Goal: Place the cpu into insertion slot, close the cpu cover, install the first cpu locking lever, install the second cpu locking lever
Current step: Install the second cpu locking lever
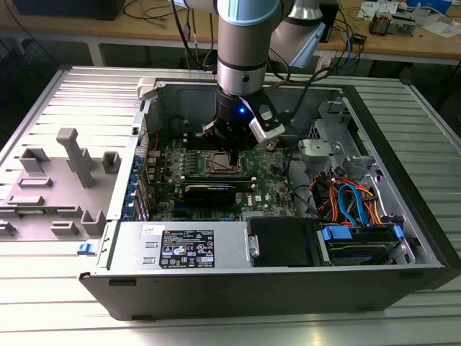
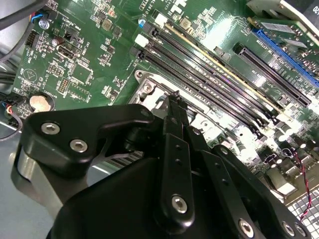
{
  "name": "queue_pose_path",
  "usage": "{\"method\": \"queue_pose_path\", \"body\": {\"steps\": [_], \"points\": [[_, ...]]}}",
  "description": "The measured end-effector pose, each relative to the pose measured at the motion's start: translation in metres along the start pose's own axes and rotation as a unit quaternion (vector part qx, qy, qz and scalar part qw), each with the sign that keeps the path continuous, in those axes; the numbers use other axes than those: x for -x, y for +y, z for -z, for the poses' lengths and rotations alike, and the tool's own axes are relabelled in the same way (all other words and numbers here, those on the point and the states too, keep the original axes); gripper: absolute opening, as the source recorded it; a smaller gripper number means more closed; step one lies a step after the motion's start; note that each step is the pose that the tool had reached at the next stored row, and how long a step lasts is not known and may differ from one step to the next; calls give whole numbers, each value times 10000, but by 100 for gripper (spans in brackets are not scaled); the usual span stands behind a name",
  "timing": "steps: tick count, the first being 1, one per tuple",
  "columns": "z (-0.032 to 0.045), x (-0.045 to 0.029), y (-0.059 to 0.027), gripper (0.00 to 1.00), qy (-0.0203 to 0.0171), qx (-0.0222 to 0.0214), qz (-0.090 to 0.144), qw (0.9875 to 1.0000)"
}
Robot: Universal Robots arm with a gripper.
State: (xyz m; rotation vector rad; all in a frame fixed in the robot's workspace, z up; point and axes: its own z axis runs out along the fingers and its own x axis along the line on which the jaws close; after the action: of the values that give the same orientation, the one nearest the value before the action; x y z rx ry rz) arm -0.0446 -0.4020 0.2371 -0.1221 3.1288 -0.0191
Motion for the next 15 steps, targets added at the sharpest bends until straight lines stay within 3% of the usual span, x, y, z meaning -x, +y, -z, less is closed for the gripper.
{"method": "queue_pose_path", "body": {"steps": [9, 12, 15], "points": [[0, 0, -3, 11, 0, 4, 0, 10000], [0, -2, -27, 11, -4, 49, 0, 10000], [-1, -4, -52, 11, -5, 61, 0, 10000]]}}
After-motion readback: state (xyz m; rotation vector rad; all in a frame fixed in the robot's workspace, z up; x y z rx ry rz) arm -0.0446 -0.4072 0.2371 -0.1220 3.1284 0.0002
